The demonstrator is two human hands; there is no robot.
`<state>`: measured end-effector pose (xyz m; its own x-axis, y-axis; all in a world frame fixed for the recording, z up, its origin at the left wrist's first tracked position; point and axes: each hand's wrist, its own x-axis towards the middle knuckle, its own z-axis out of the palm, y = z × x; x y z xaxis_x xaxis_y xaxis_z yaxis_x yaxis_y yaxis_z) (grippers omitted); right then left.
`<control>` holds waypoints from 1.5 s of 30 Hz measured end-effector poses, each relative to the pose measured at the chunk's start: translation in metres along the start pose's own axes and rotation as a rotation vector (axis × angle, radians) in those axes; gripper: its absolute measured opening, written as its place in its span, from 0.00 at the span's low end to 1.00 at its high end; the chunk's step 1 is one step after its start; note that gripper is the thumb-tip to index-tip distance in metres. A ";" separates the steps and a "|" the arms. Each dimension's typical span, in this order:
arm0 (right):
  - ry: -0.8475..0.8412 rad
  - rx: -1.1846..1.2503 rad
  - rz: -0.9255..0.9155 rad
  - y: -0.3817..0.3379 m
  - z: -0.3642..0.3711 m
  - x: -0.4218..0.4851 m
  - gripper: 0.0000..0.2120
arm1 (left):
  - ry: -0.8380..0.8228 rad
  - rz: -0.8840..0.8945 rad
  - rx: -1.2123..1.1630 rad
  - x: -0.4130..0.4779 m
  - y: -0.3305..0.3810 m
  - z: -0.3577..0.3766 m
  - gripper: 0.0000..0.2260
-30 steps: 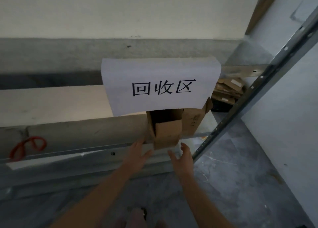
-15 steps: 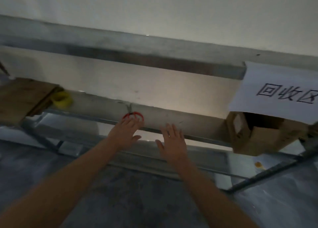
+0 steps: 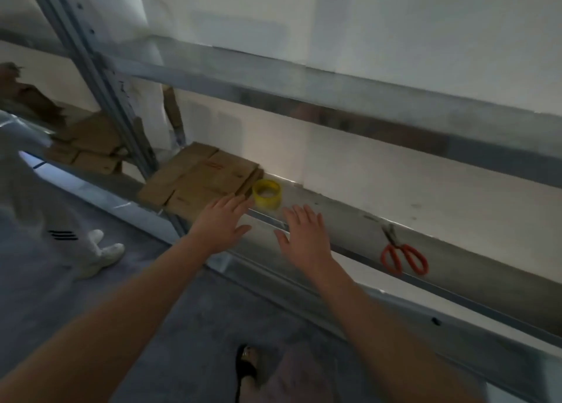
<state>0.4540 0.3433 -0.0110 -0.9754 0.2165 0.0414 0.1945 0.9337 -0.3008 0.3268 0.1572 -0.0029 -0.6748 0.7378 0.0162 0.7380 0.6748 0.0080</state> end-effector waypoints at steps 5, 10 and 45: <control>-0.017 0.067 0.004 -0.071 0.049 0.108 0.30 | -0.045 -0.167 -0.016 0.020 -0.140 0.016 0.27; -0.083 0.209 0.111 -0.118 0.095 0.195 0.30 | -0.146 -0.249 -0.062 0.049 -0.251 0.025 0.29; 0.294 0.863 0.824 -0.144 0.115 0.243 0.31 | -0.154 -0.253 -0.876 0.153 -0.383 0.057 0.40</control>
<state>0.1767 0.2287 -0.0667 -0.5115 0.8127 -0.2793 0.4996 0.0168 -0.8661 -0.0595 0.0125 -0.0600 -0.7633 0.6069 -0.2216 0.2664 0.6081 0.7478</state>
